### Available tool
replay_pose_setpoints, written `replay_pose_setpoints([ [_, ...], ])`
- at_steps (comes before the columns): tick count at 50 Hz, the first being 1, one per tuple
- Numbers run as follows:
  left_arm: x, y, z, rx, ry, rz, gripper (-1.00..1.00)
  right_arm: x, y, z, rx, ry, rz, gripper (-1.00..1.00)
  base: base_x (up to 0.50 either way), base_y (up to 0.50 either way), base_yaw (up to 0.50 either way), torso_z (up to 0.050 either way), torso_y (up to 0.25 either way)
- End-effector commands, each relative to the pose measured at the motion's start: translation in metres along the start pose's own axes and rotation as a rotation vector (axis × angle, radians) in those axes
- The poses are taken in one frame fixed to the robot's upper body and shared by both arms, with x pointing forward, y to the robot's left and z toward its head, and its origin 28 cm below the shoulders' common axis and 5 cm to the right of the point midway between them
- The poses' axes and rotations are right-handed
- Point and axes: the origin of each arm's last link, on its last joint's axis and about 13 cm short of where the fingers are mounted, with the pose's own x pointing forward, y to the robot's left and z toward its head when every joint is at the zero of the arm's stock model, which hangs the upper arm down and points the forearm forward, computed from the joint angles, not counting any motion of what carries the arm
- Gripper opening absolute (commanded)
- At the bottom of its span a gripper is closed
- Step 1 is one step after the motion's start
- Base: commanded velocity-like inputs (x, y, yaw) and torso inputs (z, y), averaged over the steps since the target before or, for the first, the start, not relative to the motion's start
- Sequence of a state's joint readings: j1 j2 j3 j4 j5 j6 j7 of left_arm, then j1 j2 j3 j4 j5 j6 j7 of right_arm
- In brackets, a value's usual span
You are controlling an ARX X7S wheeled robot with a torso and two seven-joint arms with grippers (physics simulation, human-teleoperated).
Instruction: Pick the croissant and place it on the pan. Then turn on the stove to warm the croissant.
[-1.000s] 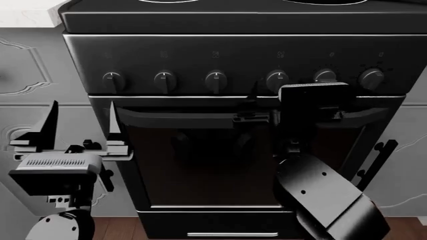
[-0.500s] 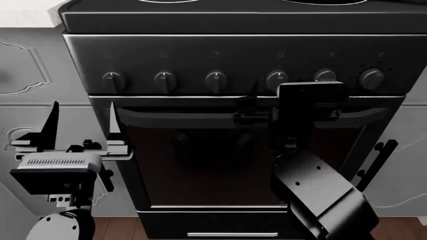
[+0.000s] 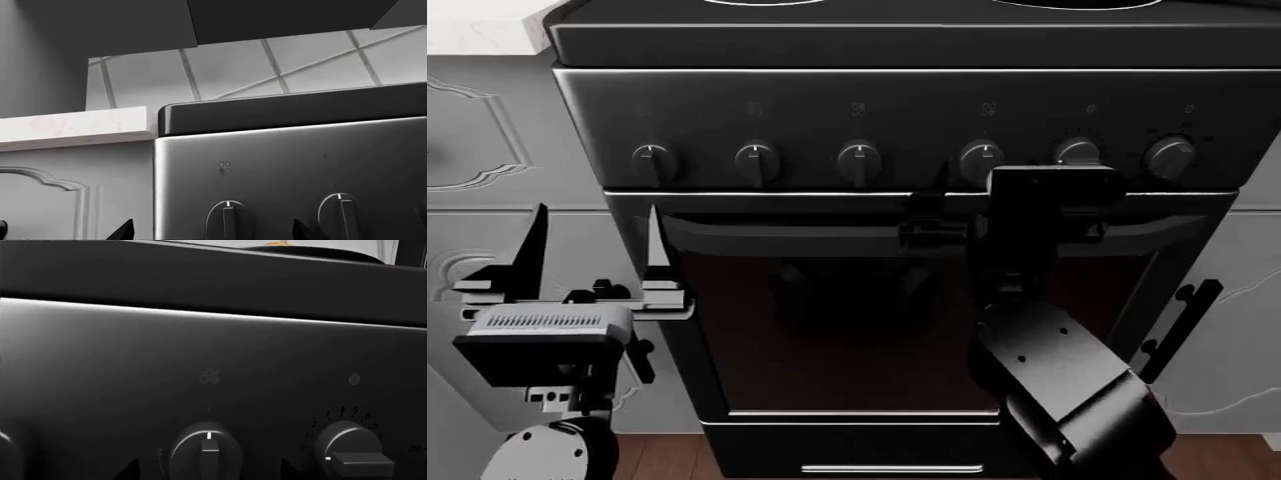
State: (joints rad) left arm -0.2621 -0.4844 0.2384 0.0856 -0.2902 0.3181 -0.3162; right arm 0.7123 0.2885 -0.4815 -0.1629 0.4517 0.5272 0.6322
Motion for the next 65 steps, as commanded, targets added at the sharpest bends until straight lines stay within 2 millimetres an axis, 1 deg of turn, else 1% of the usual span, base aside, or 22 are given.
replay_pose_setpoints([
  [1,0.0012,0.0006,-0.0040,0.007,0.013,0.004,1.00,0.0126,-0.0013,-0.0053,0.022,0.009,-0.009,1.00,0.00,0.00,0.00,0.000,0.000],
  [6,0.0017,0.0003,-0.0060,0.012,0.020,0.005,1.00,0.0164,-0.0018,-0.0068,0.025,0.011,-0.008,1.00,0.00,0.00,0.00,0.000,0.000],
  [18,0.0020,0.0002,-0.0071,0.015,0.023,0.005,1.00,0.0185,-0.0017,-0.0072,0.024,0.010,-0.004,1.00,0.00,0.00,0.00,0.000,0.000],
  [38,0.0015,0.0002,-0.0076,0.014,0.025,0.000,1.00,0.0112,0.0002,-0.0067,0.028,0.021,0.015,1.00,0.00,0.00,0.00,0.000,0.000],
  [50,0.0013,0.0003,-0.0080,0.013,0.027,0.001,1.00,0.0113,0.0005,-0.0080,0.027,0.023,0.015,1.00,0.00,0.00,0.00,0.000,0.000],
  [51,0.0013,0.0003,-0.0080,0.013,0.028,0.001,1.00,0.0114,0.0003,-0.0080,0.029,0.022,0.012,-1.00,0.00,0.00,0.00,0.000,0.000],
  [65,0.0015,0.0002,-0.0082,0.013,0.026,0.005,1.00,0.0122,-0.0001,-0.0086,0.034,0.018,0.011,-1.00,0.00,0.00,0.00,0.000,0.000],
])
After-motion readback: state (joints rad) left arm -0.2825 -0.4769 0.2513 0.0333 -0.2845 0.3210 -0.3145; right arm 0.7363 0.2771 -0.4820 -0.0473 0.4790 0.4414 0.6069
